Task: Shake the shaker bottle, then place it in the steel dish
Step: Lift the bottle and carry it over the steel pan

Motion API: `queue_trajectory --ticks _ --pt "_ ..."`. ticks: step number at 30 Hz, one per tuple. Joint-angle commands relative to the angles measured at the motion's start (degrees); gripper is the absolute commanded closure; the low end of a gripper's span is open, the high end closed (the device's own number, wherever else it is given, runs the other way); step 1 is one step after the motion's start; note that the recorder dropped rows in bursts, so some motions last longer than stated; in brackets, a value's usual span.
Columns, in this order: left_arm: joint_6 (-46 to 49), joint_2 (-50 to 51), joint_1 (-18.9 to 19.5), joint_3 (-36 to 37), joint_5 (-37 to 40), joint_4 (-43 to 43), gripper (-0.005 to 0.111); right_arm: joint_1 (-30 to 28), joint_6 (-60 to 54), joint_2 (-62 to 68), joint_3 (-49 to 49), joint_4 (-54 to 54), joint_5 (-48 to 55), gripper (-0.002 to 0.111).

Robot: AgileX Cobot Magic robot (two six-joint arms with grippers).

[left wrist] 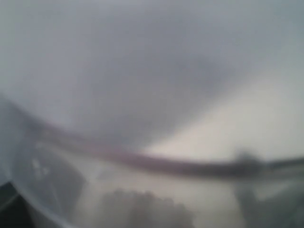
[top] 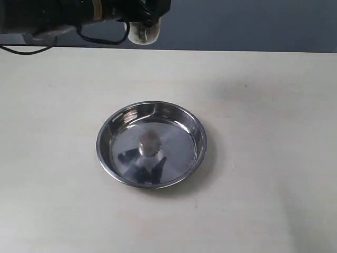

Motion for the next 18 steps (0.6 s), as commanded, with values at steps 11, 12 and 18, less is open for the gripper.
queue_trajectory --ticks 11,12,18 --pt "1.0 -26.1 -4.2 36.8 -15.0 -6.1 0.106 0.1 0.0 0.2 0.1 -0.1 -0.7 0.109" --pt "2.5 -26.7 -5.0 38.3 -13.7 -6.1 0.106 0.1 0.0 0.2 0.1 -0.1 -0.7 0.109" --pt "14.8 -28.3 -6.7 43.0 -5.0 -27.6 0.106 0.1 0.0 0.2 0.1 -0.1 -0.7 0.109"
